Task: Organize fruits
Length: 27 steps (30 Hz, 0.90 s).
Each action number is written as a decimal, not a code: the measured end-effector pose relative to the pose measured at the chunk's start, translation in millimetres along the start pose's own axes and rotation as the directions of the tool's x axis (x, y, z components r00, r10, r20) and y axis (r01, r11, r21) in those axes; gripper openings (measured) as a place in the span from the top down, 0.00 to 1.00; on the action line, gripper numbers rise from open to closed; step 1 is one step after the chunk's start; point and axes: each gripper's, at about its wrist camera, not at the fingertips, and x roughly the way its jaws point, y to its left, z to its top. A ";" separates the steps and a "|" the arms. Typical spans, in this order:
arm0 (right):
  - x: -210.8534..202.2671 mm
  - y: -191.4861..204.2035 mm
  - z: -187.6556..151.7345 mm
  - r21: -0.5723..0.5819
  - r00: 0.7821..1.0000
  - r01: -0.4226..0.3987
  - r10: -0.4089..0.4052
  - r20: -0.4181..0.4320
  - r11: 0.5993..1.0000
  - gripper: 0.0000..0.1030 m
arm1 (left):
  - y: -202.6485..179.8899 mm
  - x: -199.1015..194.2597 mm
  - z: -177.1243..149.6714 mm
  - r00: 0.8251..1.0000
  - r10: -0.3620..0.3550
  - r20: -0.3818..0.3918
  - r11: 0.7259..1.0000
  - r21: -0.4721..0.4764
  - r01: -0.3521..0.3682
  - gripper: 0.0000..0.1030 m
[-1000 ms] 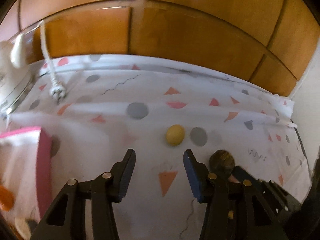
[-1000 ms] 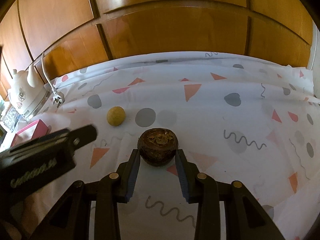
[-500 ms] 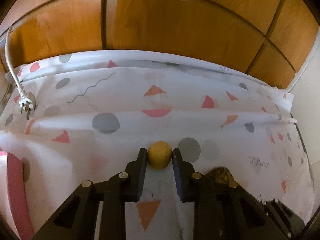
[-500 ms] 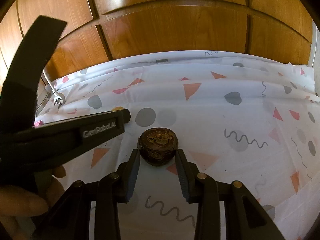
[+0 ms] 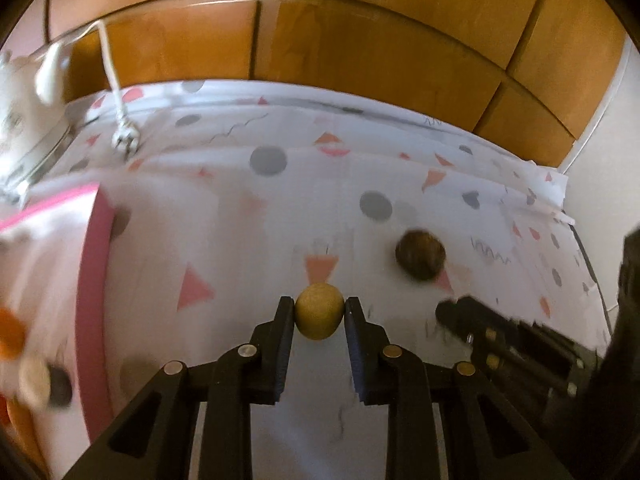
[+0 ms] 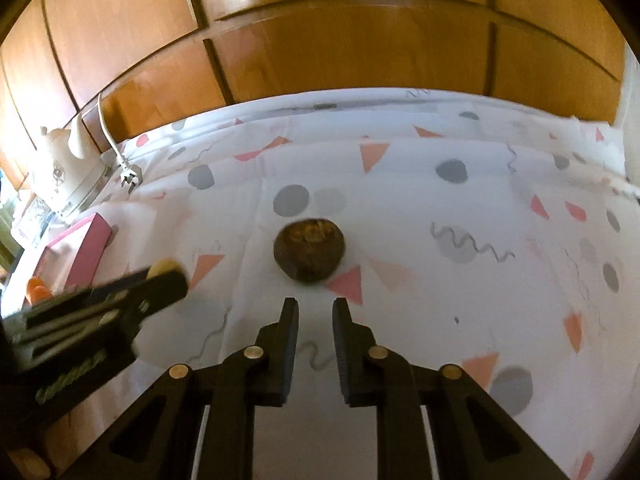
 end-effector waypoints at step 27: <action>14.2 13.2 13.1 -0.116 0.999 0.048 -0.049 -0.005 0.992 0.63 | 1.7 -15.8 -54.6 0.998 -0.018 0.056 1.000 -0.002 0.018 0.76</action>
